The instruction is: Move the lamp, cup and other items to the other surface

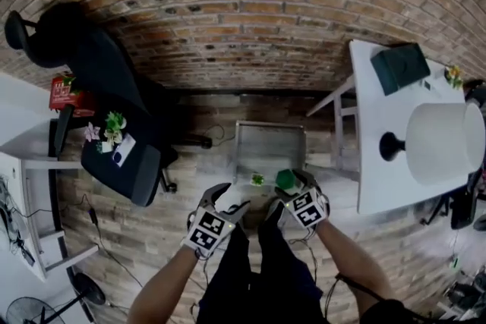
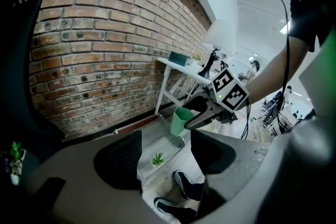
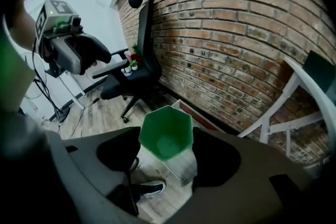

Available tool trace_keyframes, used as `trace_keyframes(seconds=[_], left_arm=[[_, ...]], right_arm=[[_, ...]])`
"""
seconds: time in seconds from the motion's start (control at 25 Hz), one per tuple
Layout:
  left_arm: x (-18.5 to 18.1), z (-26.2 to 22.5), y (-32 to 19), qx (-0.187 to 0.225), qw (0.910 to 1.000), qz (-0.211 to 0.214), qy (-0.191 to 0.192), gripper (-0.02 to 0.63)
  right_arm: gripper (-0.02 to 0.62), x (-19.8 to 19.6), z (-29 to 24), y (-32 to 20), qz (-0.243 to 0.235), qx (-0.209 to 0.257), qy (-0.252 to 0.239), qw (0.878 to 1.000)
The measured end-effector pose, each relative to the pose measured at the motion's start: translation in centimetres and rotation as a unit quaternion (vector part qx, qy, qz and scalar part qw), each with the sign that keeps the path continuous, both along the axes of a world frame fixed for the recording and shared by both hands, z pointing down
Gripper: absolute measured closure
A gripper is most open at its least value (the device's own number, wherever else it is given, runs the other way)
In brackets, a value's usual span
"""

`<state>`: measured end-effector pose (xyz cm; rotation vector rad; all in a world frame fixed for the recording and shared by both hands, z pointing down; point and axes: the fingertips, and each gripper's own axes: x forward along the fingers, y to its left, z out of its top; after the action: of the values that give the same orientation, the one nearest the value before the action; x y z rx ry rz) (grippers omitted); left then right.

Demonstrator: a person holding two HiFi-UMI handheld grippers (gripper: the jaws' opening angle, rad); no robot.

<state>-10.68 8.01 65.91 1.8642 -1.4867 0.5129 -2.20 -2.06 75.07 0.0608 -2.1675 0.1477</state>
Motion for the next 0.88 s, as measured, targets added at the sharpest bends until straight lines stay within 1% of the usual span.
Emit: trace_keyframes(seconds=[0.24, 0.36, 0.48, 0.6, 0.72, 0.88], left_arm=[[-0.5, -5.7, 2.4, 0.029, 0.9996, -0.003, 0.005, 0.318], [-0.9, -8.3, 3.5, 0.044, 0.9989, -0.010, 0.011, 0.318], [-1.9, -10.6, 3.3, 0.070, 0.9975, -0.007, 0.005, 0.318], [-2.1, -12.8, 3.0, 0.094, 0.9955, 0.007, 0.000, 0.318], [-1.9, -14.7, 3.0, 0.112, 0.9934, 0.022, 0.001, 0.318], [-0.9, -16.2, 2.3, 0.129, 0.9908, 0.040, 0.007, 0.319]], right_arm=[[0.281, 1.5, -9.3, 1.0, 0.088, -0.016, -0.038, 0.995], [0.281, 2.7, -13.4, 2.1, 0.116, -0.015, -0.053, 0.992], [0.282, 2.9, -17.1, 2.7, 0.131, 0.000, -0.070, 0.989], [0.282, 3.1, -19.7, 3.1, 0.143, 0.022, -0.087, 0.986], [0.282, 3.6, -21.8, 3.2, 0.160, 0.037, -0.101, 0.981], [0.282, 5.9, -23.9, 1.5, 0.188, 0.062, -0.108, 0.974]])
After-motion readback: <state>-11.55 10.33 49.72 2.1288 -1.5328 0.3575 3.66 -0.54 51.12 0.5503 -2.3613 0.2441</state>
